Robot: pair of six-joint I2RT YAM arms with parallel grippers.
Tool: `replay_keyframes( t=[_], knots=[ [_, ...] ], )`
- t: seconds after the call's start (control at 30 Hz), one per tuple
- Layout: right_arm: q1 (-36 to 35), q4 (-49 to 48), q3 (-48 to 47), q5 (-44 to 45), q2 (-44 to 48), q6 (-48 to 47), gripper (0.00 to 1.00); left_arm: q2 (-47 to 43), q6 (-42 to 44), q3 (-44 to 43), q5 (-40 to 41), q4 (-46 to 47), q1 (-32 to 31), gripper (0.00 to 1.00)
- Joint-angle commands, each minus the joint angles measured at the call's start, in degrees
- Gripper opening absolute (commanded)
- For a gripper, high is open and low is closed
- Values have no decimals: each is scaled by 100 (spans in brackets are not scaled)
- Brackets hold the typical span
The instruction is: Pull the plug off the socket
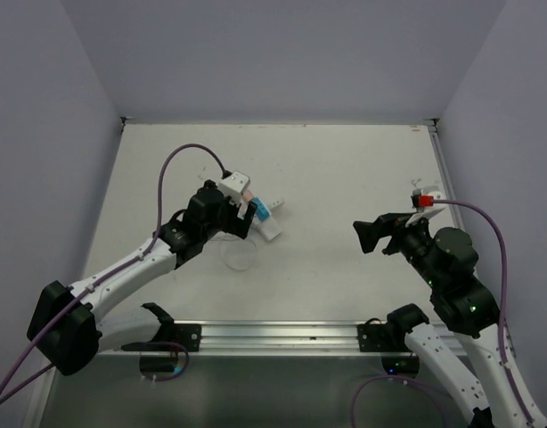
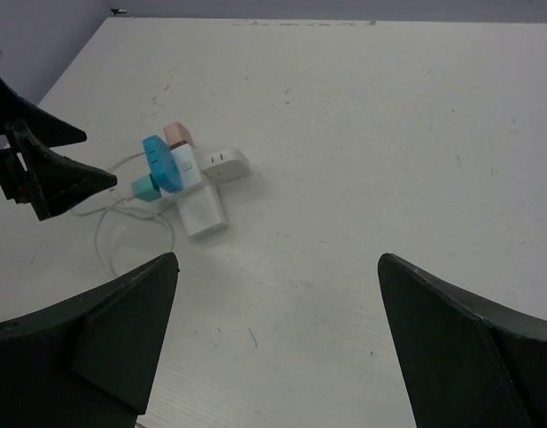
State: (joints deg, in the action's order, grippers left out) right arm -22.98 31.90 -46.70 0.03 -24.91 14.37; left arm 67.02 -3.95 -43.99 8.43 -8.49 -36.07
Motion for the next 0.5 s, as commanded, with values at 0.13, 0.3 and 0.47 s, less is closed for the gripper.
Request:
replay_keyframes(
  t=[0.13,0.3,0.47],
  knots=[
    [-31,-351,-287,-469,-278,22,99,-489,52,970,45,1797,-5,100],
    [-22,-360,-226,-452,-199,31,99,-51,139,1305,-139,2422,-5,100],
    [-31,-439,-261,-565,-190,101,99,319,560,1761,-324,3555,-5,99]
  ],
)
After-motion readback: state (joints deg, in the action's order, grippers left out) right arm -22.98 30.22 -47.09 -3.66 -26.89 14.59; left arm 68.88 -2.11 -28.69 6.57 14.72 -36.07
